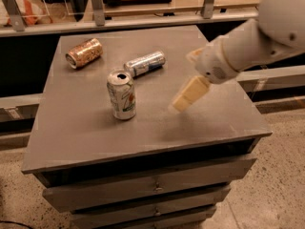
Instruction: Pick 7up can
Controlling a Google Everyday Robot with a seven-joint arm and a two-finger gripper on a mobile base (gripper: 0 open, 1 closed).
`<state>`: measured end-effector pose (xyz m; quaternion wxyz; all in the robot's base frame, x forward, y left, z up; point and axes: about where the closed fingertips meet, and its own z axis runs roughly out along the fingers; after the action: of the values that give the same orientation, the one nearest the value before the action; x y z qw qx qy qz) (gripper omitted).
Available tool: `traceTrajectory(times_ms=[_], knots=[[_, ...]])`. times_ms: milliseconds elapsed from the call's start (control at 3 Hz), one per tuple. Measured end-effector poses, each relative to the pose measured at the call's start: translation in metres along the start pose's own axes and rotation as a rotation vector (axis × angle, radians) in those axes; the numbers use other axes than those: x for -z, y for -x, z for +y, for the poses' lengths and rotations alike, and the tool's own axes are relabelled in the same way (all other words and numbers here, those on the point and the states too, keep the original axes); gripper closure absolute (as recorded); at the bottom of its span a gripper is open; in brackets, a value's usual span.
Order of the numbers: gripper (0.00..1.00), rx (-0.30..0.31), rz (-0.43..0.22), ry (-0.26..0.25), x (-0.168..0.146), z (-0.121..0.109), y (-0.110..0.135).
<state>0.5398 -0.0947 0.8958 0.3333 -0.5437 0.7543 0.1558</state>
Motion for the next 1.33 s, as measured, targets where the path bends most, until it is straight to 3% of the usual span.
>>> traceTrajectory(times_ms=[333,667,1000,1333], knots=[[0.0,0.042,-0.091,0.043,-0.063,-0.033,0.039],[0.0,0.105,-0.199,0.076,-0.083,-0.052,0.07],[0.0,0.182,-0.234,0.088,-0.07,-0.055,0.076],[0.0,0.251,-0.26,0.149,-0.055,-0.046,0.072]])
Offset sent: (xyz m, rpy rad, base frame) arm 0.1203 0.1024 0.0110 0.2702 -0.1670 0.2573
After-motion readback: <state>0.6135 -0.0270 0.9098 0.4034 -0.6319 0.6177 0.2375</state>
